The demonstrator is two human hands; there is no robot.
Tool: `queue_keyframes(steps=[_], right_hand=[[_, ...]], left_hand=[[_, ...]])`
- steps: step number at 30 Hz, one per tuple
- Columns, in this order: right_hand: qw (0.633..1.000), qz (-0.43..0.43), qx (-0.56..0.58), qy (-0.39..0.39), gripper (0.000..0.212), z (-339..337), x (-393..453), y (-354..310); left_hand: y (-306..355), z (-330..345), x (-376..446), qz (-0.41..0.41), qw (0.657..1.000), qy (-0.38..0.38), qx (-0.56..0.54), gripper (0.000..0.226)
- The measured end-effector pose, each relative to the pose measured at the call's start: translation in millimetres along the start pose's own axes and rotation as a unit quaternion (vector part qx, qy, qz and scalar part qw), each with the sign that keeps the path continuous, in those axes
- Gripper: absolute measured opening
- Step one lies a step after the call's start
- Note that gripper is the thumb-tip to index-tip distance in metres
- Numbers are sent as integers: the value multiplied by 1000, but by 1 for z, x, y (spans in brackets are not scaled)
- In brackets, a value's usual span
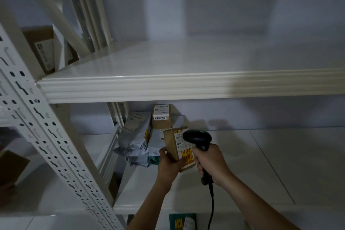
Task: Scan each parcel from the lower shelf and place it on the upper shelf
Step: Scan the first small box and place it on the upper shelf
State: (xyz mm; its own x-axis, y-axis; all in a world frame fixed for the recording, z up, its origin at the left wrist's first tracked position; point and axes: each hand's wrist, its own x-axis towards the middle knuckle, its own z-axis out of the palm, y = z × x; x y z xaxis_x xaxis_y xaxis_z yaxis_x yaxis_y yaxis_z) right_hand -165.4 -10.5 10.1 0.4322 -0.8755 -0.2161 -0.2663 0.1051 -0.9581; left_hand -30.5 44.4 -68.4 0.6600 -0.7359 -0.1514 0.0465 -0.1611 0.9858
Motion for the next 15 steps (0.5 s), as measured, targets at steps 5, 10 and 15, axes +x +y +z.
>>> queue_keyframes(steps=[5, 10, 15], right_hand=[[1000, -1, -3, -9, 22, -7, 0, 1], [1000, 1, -18, -17, 24, -10, -1, 1], [1000, 6, -4, -24, 24, -11, -3, 2]], left_hand=[[-3, 0, 5, 6, 1000, -5, 2, 58], [-11, 1, 9, 15, 1000, -4, 8, 60], [-15, 2, 14, 8, 1000, -1, 7, 61]])
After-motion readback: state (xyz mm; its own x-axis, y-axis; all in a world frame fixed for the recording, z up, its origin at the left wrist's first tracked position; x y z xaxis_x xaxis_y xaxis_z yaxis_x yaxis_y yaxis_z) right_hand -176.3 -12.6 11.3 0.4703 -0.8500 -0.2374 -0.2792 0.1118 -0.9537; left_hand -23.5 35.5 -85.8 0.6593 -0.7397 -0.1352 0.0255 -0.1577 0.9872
